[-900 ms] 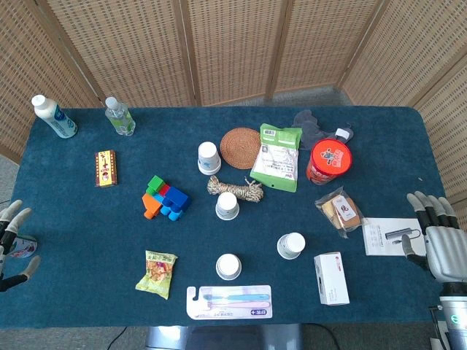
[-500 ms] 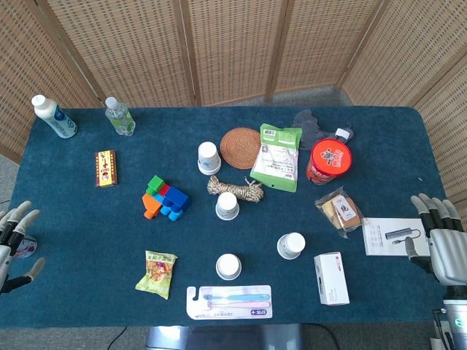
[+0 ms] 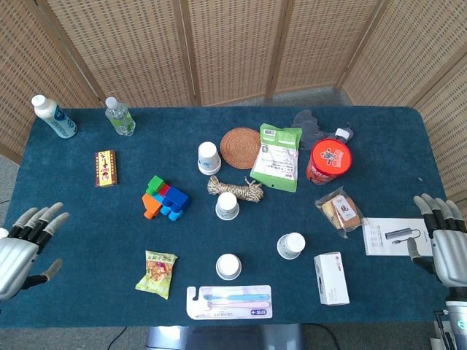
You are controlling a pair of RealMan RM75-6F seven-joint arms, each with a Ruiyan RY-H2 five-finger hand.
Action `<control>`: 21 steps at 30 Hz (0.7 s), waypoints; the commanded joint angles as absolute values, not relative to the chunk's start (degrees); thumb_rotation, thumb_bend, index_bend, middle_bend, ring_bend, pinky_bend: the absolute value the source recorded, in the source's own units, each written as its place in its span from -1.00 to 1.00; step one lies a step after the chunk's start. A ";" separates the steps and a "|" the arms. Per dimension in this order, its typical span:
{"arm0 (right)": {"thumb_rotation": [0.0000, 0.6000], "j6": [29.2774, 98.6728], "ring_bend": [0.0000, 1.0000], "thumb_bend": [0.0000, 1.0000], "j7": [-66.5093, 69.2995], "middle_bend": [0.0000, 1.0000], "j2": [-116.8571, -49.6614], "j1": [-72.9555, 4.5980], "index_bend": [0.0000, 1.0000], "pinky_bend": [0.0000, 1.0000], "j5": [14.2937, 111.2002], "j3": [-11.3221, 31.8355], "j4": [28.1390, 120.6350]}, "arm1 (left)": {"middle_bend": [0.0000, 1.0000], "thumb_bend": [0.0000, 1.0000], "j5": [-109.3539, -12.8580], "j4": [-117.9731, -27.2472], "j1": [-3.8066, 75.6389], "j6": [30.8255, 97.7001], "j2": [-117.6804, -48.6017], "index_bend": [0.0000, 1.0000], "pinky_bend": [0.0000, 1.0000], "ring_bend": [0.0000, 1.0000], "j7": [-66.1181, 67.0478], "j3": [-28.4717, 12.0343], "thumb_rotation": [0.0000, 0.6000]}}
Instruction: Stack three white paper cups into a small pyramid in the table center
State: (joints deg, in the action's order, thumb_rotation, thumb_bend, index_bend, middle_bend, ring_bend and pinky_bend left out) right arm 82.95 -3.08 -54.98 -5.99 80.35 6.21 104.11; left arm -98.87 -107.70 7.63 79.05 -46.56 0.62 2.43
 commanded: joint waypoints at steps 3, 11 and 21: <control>1.00 82.71 -1.00 0.03 -3.98 -1.00 -54.79 -6.22 -0.99 -1.00 79.35 6.72 104.57 | -1.00 -0.21 -101.97 -107.81 12.43 73.11 -45.35 -1.00 -1.00 -1.00 1.44 2.55 1.00; 1.00 82.29 -1.00 0.03 -5.00 -1.00 -55.01 -6.33 -0.99 -1.00 78.98 6.59 104.96 | -1.00 -0.21 -106.14 -108.74 19.22 66.09 -47.33 -1.00 -1.00 -1.00 3.14 1.69 1.00; 1.00 84.04 -1.00 0.03 -5.97 -1.00 -54.67 -5.07 -0.99 -1.00 80.81 5.54 106.13 | -1.00 -0.21 -108.66 -109.59 26.47 58.27 -52.74 -1.00 -1.00 -1.00 5.49 1.07 1.00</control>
